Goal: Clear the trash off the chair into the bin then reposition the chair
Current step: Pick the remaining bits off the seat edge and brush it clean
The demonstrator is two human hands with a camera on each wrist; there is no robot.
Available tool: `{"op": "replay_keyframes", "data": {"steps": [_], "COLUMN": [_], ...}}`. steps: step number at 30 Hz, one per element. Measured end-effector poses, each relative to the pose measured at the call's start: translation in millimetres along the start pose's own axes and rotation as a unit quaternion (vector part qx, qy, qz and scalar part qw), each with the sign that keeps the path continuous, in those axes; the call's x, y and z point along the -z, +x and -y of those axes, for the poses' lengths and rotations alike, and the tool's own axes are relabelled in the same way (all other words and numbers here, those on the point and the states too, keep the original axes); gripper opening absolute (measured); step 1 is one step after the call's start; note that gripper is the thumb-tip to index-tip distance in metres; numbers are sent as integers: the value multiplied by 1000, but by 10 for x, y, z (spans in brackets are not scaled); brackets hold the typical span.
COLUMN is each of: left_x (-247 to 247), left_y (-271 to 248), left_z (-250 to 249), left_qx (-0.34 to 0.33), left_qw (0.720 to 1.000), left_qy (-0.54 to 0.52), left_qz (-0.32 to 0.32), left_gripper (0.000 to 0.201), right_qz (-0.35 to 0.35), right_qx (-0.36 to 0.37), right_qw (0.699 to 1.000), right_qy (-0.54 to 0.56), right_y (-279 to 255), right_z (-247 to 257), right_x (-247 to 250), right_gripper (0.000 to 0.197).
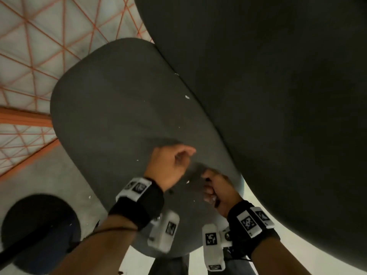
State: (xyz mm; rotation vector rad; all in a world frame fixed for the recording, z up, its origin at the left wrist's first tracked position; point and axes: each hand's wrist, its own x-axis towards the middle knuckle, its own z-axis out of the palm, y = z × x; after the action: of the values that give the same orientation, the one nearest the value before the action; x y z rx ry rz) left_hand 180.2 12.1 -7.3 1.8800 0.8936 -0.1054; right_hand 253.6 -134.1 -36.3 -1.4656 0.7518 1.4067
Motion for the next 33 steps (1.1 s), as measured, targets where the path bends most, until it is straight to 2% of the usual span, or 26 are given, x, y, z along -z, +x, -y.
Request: {"op": "replay_keyframes", "data": {"steps": [3,8,13,17,22,26,29,31,33], "left_x": [74,138,78,24,47,23,9,-57,-159], "left_y": [639,1483,1748,1750,1573,910,276,-19,-170], "left_z": [28,-111,-69,-97,-139,-167,-287,-331,-289], "left_qx": [5,37,56,49,79,2,-21,-25,-13], "left_qw": [993,977,965,946,957,985,988,980,978], "left_qy": [96,201,253,319,275,147,52,71,122], "left_qz": [-75,-63,-32,-3,49,89,144,182,170], "left_gripper": [32,27,23,28,27,20,15,10,12], "right_qz": [22,66,58,53,94,116,103,97,80], "right_qx": [23,25,-10,11,-17,-39,-40,-22,-10], "right_qw": [999,997,993,996,995,993,994,995,996], "right_qy": [-21,-43,-99,-75,-20,5,-3,-12,-27], "right_y": [-11,-30,-13,27,-3,24,20,5,-24], "right_z": [56,145,225,252,351,401,407,388,370], "right_x": [45,115,151,90,29,-16,-100,-157,-217], "right_gripper": [39,36,41,41,31,21,26,36,40]}}
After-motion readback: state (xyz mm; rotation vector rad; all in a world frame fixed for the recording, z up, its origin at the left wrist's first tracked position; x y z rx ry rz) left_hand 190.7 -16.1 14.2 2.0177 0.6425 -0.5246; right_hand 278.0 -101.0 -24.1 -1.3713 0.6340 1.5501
